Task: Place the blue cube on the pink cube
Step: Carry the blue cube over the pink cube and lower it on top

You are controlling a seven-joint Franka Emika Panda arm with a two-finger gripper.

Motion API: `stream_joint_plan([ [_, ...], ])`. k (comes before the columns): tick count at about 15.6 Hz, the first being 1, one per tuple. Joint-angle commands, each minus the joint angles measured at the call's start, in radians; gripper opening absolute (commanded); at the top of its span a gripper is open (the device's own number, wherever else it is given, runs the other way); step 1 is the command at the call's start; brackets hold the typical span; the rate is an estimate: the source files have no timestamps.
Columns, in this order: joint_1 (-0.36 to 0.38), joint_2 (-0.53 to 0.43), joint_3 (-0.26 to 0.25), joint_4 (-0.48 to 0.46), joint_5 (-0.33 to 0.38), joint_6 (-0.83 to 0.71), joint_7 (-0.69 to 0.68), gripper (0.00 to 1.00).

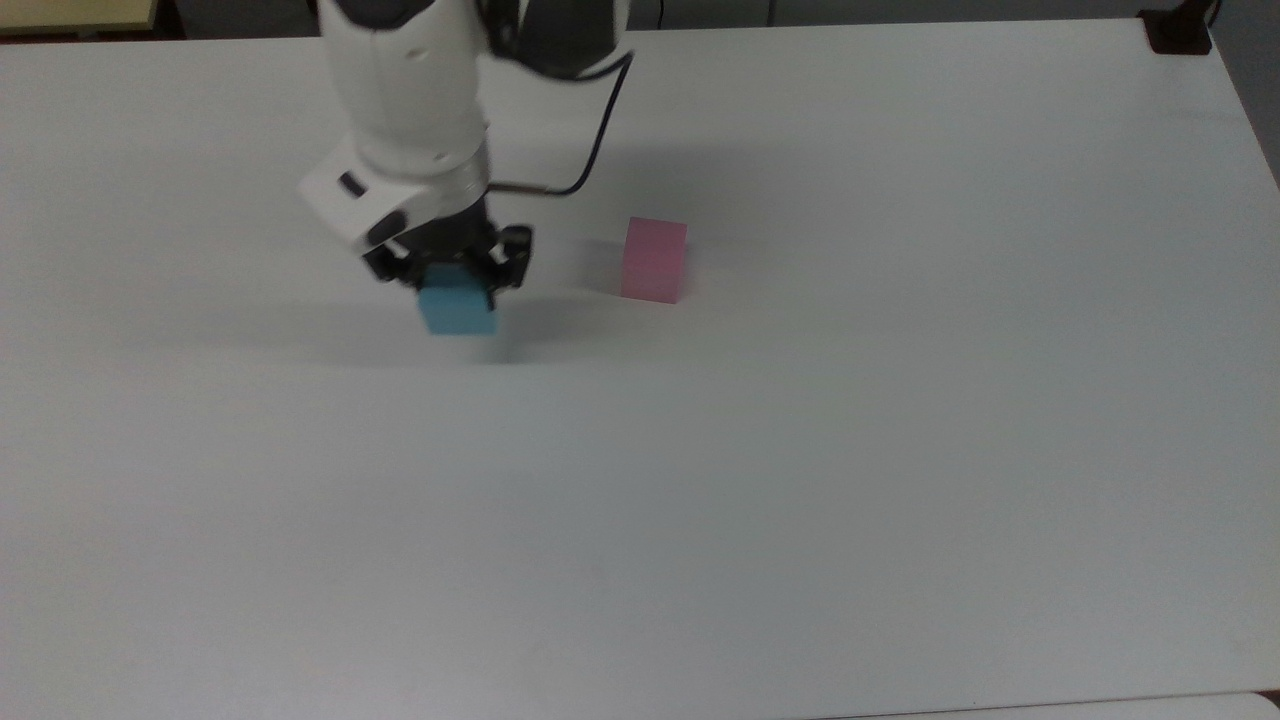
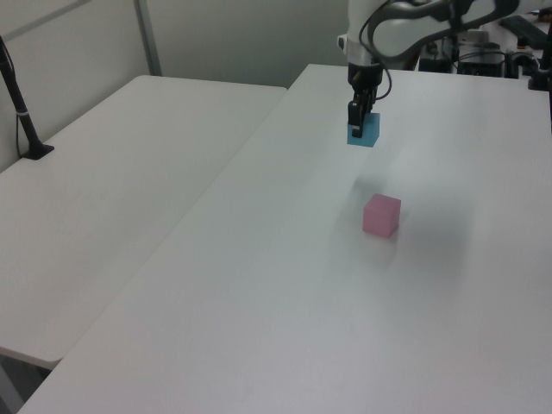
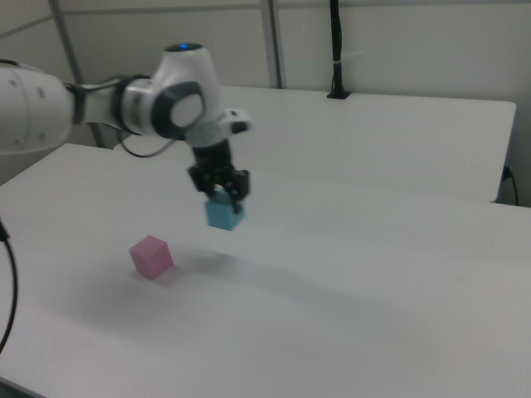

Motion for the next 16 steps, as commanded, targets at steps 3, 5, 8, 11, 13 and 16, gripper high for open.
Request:
stream_joint_plan([
  [3,0.174,-0.144,-0.008,-0.194,0.014,0.001,0.128,0.25],
  [5,0.208,-0.144,-0.008,-0.22,0.014,0.005,0.141,0.25],
  [8,0.246,-0.146,-0.006,-0.237,0.011,0.005,0.199,0.25],
  [11,0.274,-0.146,-0.003,-0.265,0.008,0.008,0.22,0.25],
  [13,0.285,-0.146,-0.001,-0.276,0.008,0.008,0.239,0.26],
  [16,0.289,-0.144,0.015,-0.276,0.008,0.004,0.254,0.54],
])
